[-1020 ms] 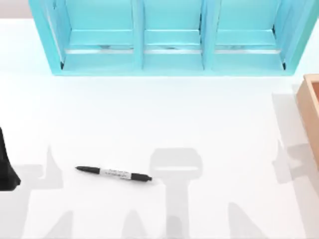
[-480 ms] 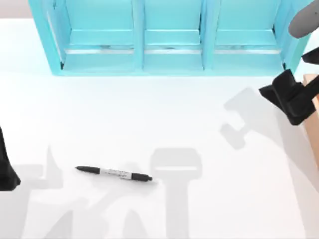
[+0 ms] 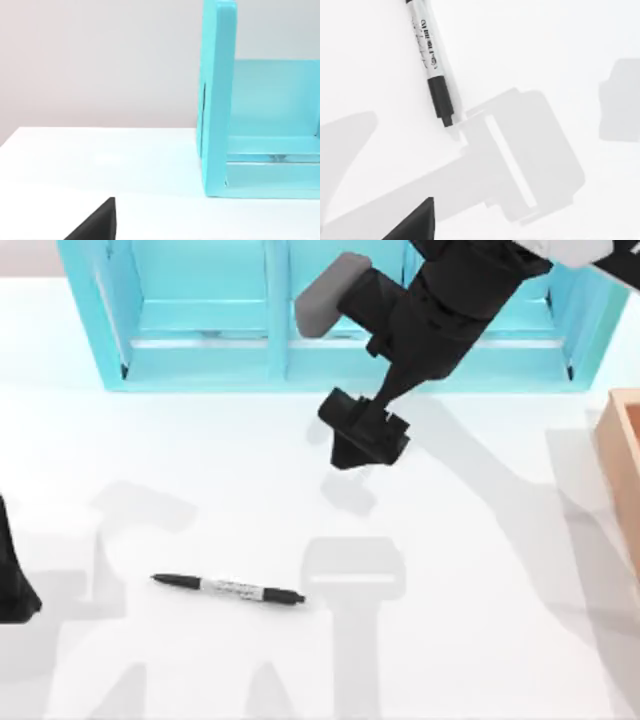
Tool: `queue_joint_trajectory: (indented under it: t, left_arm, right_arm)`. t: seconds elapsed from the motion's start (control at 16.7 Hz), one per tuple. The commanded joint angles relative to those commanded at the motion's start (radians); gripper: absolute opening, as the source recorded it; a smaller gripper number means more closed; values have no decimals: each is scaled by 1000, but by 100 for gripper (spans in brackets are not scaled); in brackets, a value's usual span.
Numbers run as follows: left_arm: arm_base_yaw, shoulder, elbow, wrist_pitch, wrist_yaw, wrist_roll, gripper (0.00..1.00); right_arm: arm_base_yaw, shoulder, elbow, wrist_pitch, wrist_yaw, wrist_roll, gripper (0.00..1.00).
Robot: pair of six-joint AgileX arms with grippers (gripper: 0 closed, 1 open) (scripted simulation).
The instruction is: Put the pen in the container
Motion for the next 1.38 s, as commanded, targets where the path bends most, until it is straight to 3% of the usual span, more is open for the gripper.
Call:
queue_joint_trajectory:
  t: [0.36, 0.66, 1.08, 1.38]
  left_arm:
    - [0, 0, 0, 0, 0, 0, 100]
    - [0, 0, 0, 0, 0, 0, 100]
    - [0, 0, 0, 0, 0, 0, 100]
    - [0, 0, 0, 0, 0, 0, 100]
  right_arm:
    - [114, 453, 487, -255, -47, -93, 100]
    - [159, 641, 710, -357, -67, -133, 100]
    - [158, 656, 723, -361, -67, -135, 100]
    - [183, 641, 581, -226, -69, -115, 100]
